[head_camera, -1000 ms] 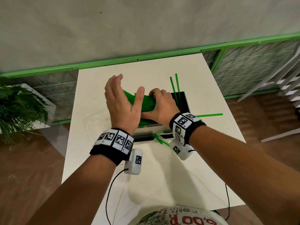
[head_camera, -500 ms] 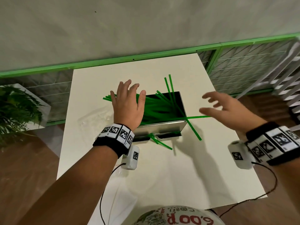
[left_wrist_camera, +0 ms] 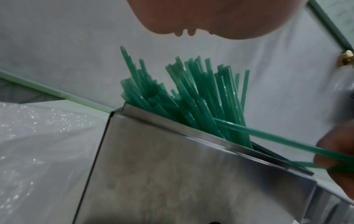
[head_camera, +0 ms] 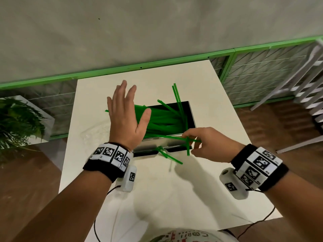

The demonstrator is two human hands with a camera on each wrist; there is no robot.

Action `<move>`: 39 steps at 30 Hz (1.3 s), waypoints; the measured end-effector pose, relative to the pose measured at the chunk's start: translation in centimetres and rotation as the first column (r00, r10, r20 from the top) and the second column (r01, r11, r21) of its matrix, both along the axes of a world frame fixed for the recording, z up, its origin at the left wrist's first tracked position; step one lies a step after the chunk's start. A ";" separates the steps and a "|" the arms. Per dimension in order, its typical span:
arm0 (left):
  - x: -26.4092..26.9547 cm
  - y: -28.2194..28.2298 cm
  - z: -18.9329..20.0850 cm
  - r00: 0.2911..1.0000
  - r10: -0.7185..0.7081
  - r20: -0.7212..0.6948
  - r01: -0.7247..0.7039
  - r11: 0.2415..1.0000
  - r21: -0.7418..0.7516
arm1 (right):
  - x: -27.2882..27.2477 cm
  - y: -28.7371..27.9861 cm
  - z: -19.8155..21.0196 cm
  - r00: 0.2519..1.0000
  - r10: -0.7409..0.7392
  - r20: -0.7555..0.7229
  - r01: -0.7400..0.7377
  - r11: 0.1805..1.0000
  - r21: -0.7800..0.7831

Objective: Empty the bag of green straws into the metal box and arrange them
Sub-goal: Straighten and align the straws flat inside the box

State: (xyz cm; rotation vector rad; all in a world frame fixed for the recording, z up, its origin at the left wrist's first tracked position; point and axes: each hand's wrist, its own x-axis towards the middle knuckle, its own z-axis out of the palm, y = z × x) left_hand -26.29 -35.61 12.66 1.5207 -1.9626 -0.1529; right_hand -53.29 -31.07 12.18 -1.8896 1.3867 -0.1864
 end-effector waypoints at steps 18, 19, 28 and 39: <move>-0.1 3.3 1.0 0.939 -0.217 0.266 0.289 0.917 -0.274 | 8.0 -1.1 5.5 0.994 0.028 -0.110 -0.083 0.841 -0.534; -0.2 3.2 1.3 0.938 -0.249 0.243 0.309 0.917 -0.254 | 8.0 -1.0 6.0 0.991 0.032 -0.128 -0.098 0.825 -0.557; 0.5 2.6 0.7 0.972 -0.195 0.134 0.202 0.979 -0.036 | 4.9 -2.1 8.9 0.985 0.035 -0.170 -0.122 0.834 -0.538; 4.1 3.9 4.7 0.935 0.025 -0.354 -0.043 0.998 -0.043 | 3.1 -4.1 4.7 0.969 -0.022 -0.246 -0.101 0.875 -0.473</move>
